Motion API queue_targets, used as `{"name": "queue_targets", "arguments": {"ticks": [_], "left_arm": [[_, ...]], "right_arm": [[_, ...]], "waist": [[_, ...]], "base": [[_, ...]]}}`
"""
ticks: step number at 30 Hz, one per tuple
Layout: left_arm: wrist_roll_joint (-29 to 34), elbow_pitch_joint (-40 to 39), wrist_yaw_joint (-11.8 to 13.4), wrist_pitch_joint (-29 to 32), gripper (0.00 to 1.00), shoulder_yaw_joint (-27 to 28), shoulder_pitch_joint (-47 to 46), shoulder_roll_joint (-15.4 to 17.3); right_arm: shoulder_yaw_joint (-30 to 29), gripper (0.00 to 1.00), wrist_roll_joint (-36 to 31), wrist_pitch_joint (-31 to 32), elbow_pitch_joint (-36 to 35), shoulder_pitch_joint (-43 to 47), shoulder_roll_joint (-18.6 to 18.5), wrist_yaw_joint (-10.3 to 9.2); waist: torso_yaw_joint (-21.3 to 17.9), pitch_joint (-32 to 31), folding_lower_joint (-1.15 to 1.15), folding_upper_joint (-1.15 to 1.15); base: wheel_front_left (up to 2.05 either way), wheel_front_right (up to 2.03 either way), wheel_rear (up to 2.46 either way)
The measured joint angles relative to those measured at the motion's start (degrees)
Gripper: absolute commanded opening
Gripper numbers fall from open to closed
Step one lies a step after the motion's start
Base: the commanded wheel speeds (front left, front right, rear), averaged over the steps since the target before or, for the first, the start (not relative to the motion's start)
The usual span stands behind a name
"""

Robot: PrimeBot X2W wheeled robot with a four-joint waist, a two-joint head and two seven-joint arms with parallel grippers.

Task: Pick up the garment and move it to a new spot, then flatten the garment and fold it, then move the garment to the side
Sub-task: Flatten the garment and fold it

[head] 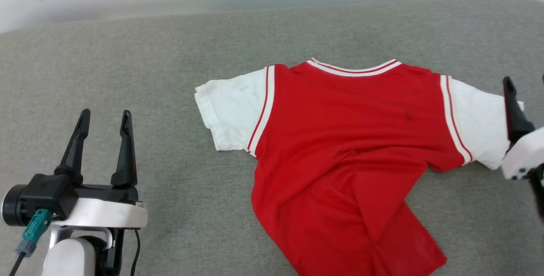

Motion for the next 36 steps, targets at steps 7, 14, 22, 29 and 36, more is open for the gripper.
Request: {"name": "queue_targets", "arguments": {"ticks": [7,14,22,29,36], "left_arm": [[-4.24,0.66,-0.24,3.24,1.00,-2.98,-1.98,4.42],[-15.72,-0.26,-0.25,20.96,1.00,-10.03,-11.74,17.14],[-28.11,3.52,-0.25,42.61,1.00,-16.96,-27.45,30.47],[-37.27,6.59,-0.25,60.55,1.00,-23.57,-34.81,35.06],[-38.73,10.20,-0.25,65.88,1.00,-28.18,-38.15,36.59]], "right_arm": [[-1.24,1.00,0.31,-12.14,-8.00,5.99,8.34,0.00],[0.35,1.00,-1.04,-16.73,-11.68,7.47,11.26,0.00],[-1.69,1.00,-2.22,-17.80,-12.03,6.69,12.93,-0.01],[-1.92,1.00,-2.27,-19.19,-11.13,5.90,13.67,-0.01],[-0.86,1.00,-2.10,-20.24,-9.60,5.08,13.91,0.00]], "waist": [[-3.34,-0.20,0.00,0.00],[-6.22,2.78,0.00,0.00],[-9.14,8.26,0.00,0.00],[-11.25,12.65,0.01,0.00],[-12.78,15.27,0.00,0.00]], "base": [[0.00,0.00,0.00],[0.00,0.00,0.00],[0.00,0.00,0.00],[0.00,0.00,0.00],[0.00,0.00,0.00]]}}
